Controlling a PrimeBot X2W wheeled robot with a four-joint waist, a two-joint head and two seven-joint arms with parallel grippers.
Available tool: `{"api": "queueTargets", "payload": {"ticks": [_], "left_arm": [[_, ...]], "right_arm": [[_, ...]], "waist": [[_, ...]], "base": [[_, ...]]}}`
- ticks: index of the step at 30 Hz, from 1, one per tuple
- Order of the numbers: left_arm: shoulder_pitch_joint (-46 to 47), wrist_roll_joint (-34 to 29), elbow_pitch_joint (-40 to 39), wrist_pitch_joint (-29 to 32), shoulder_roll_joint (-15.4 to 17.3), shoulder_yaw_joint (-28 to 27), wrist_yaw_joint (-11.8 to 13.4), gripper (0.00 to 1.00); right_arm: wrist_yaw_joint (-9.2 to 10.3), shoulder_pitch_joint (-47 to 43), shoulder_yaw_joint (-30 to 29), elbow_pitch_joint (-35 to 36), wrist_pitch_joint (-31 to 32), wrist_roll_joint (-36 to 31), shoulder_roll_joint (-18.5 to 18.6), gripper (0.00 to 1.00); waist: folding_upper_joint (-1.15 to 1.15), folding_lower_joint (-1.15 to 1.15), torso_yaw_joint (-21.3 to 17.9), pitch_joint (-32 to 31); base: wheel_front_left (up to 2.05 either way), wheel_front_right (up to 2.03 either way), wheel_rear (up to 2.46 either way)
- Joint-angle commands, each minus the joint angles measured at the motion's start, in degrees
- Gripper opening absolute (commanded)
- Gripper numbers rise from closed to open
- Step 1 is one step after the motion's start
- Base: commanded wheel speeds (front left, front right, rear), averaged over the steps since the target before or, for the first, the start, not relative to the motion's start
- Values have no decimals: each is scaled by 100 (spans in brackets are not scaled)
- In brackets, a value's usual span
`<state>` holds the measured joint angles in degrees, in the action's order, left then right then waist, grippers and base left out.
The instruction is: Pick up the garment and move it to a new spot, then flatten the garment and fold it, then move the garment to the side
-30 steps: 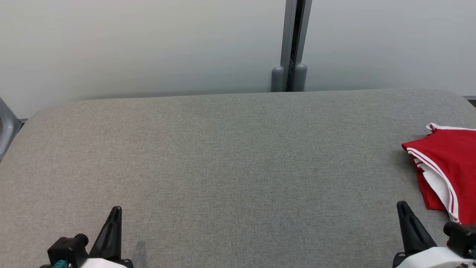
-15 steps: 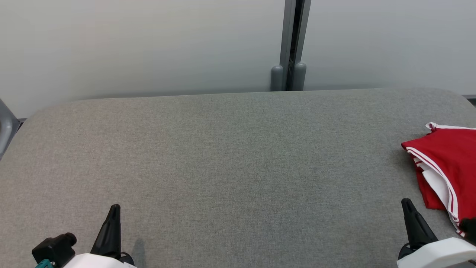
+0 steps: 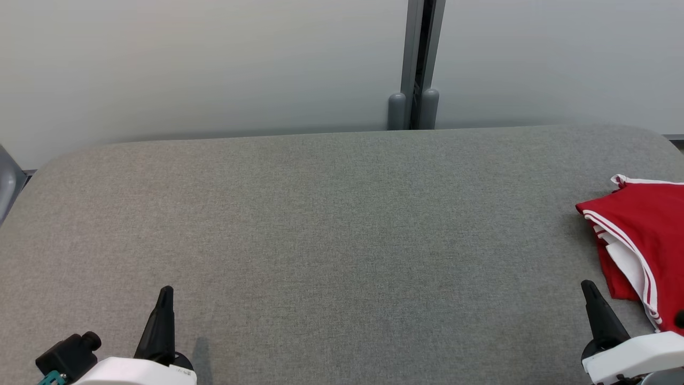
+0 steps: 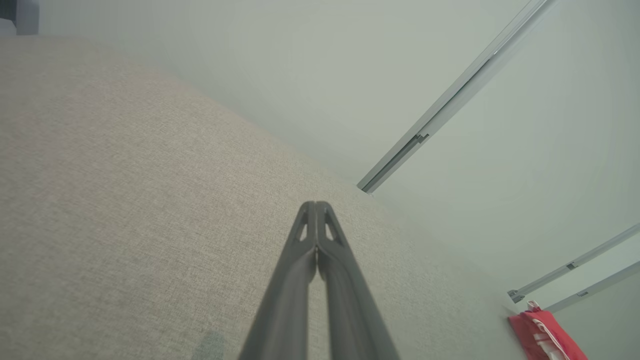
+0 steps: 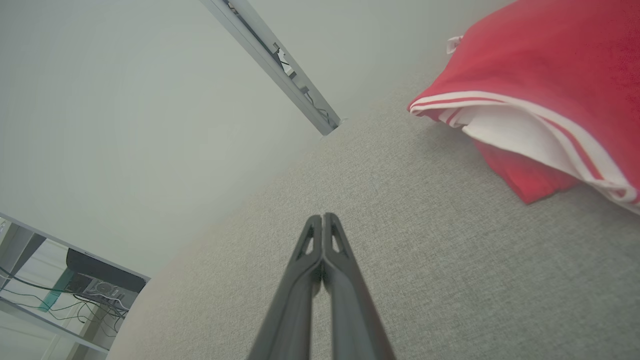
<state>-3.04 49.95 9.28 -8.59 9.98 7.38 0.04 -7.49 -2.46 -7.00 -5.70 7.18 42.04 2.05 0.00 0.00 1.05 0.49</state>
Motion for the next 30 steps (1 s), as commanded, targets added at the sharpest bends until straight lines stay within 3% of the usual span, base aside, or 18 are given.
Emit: {"api": "queueTargets", "payload": {"ticks": [1, 30], "left_arm": [[186, 211, -62, 13, 10, -67, -55, 0], [332, 1849, -7, 139, -272, -248, -341, 0]], "right_arm": [[0, 183, -55, 15, 66, 248, 58, 0], [-1, 569, -351, -455, 467, 2104, 74, 0]], "waist": [[0, 0, -2, 2], [0, 0, -32, 34]], "base": [[0, 0, 0], [0, 0, 0]]}}
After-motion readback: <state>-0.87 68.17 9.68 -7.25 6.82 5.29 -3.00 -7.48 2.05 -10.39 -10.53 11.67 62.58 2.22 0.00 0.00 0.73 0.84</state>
